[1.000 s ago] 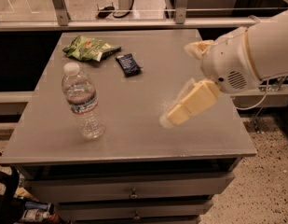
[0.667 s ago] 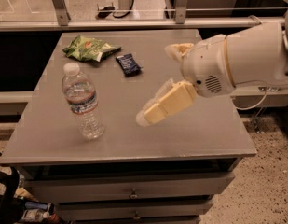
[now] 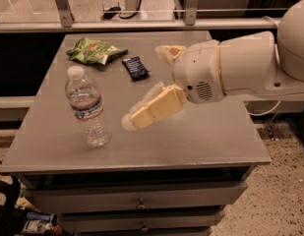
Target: Pick water bottle
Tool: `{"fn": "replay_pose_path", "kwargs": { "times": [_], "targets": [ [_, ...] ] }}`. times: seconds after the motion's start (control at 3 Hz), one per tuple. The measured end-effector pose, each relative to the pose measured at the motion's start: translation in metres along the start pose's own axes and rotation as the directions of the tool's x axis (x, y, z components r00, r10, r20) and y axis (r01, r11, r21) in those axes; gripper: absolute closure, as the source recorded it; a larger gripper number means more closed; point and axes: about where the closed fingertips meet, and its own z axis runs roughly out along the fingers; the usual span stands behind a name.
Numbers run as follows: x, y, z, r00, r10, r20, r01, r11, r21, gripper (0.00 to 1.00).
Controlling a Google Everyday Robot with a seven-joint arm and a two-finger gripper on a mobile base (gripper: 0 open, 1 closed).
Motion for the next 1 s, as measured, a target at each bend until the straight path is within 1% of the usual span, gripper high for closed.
{"fn": "replay_pose_path", "kwargs": {
  "times": [0.33,0.67,1.0],
  "targets": [
    [0.005,-0.002,0.018,0.999,-0.018,0.046,0.018,0.9998,0.002,0.00],
    [0.009,-0.005,0.032,0.993,-0.048,0.105,0.047,0.9988,0.015,0.00],
    [0.020,-0.009,0.065,0.982,-0.053,0.182,0.054,0.9985,-0.005,0.00]
  ]
}}
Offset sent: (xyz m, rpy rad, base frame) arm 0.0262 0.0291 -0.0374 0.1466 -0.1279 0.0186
